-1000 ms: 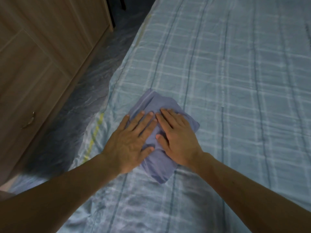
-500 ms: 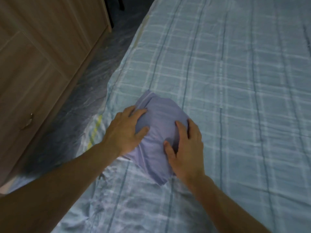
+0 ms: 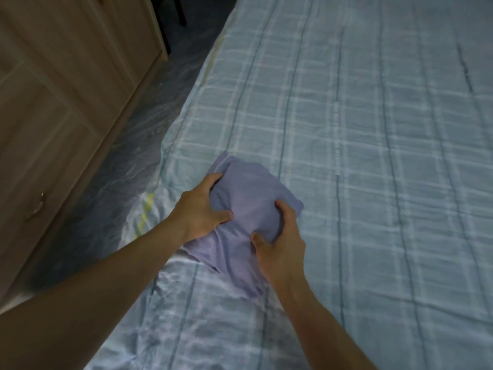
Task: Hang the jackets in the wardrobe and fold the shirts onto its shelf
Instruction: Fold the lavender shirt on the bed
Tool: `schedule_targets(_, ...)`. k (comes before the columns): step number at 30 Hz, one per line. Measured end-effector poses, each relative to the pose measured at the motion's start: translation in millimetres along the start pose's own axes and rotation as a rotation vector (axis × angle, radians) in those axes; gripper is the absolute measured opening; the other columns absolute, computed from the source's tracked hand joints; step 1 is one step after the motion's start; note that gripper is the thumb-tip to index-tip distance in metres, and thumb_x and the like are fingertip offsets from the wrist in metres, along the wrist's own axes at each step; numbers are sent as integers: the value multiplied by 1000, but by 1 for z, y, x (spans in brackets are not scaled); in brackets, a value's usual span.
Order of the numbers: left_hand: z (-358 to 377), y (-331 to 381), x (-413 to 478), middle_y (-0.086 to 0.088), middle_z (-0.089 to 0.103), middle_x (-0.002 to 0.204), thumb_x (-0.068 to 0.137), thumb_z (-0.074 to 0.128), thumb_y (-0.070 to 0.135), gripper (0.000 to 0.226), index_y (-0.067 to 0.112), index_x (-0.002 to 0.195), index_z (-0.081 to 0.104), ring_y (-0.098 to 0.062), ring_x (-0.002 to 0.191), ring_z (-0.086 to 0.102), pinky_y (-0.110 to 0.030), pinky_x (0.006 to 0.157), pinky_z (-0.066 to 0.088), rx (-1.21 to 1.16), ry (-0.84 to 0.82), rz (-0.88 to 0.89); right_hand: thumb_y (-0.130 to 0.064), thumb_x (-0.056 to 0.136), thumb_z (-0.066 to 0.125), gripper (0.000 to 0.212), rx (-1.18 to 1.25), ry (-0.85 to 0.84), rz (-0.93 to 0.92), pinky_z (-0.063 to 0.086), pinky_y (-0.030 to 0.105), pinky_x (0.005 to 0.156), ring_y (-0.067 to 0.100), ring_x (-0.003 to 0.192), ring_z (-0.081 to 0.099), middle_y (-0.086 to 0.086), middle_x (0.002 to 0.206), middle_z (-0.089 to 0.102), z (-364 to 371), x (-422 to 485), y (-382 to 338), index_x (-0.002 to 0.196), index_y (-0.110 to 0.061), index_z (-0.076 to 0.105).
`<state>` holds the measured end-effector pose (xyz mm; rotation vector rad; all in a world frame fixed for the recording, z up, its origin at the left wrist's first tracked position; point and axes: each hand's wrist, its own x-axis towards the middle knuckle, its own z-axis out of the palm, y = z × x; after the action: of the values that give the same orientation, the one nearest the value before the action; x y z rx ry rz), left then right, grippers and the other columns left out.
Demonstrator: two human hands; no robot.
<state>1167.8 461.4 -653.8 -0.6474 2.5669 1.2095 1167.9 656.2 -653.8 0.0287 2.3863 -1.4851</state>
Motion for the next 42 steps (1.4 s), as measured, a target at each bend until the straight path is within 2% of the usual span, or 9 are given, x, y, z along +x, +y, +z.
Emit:
schedule_targets(5,2,13,-31,14,45,141,80,80,15,88,42,147,31,-7,125,46,-18,98,38,-261,130,107,-3,81,73,70,59,9,-124,40,-1,77,-29,92,49,-18,120,55,-24,-2,-8,142,-22,44)
schedule_targets(11,-29,50,-104,10,50,143,80,80,21,73,30,144,44,-8,129,49,-24,107,41,-272,314,179,-7,82,73,71,28,-96,-304,43,2,81,-24,102,51,-31,121,49,-64,-35,-63,144,-23,41)
schedule_targets(14,-50,77,-150,7,46,149,77,79,30,76,31,145,43,-12,134,46,-33,111,40,-173,434,232,-10,83,72,70,-22,-102,-438,34,-2,84,-26,104,45,-21,122,51,-83,-63,-102,144,-22,41)
schedule_targets(19,-84,142,-260,-5,52,142,75,69,43,75,35,145,42,-21,124,54,-31,102,42,-69,592,221,-16,75,66,71,-43,-138,-599,31,-2,81,-14,99,45,3,114,48,-133,-138,-171,142,-19,43)
schedule_targets(22,-106,182,-340,-9,55,136,76,64,48,73,35,144,41,-22,120,55,-24,98,39,-35,661,247,-7,80,69,72,-70,-199,-690,29,-5,80,-9,95,44,-1,119,38,-170,-195,-212,144,-21,40)
schedule_targets(25,-129,214,-424,-8,55,133,76,61,54,74,35,144,40,-22,118,55,-31,97,42,-18,749,229,-8,82,70,73,-85,-236,-802,27,-6,81,-12,92,39,-2,123,36,-197,-258,-251,146,-24,38)
schedule_targets(28,-152,236,-502,-10,55,133,77,68,44,75,33,145,40,-26,117,56,-32,95,43,29,875,184,-10,82,72,74,-77,-273,-893,25,-6,85,-5,100,37,-3,123,37,-212,-315,-291,146,-26,39)
schedule_targets(38,-229,211,-726,-12,48,132,82,76,25,73,28,145,40,-32,115,54,-25,88,38,86,1222,-33,-5,74,75,74,12,-509,-1205,29,9,86,6,103,43,0,117,43,-154,-495,-396,142,-19,47)
schedule_targets(42,-249,161,-812,-8,47,127,82,76,24,73,34,144,39,-29,113,54,-29,90,41,49,1346,-124,-2,74,73,72,41,-645,-1270,29,3,82,6,100,43,-1,112,42,-99,-579,-418,140,-19,49)
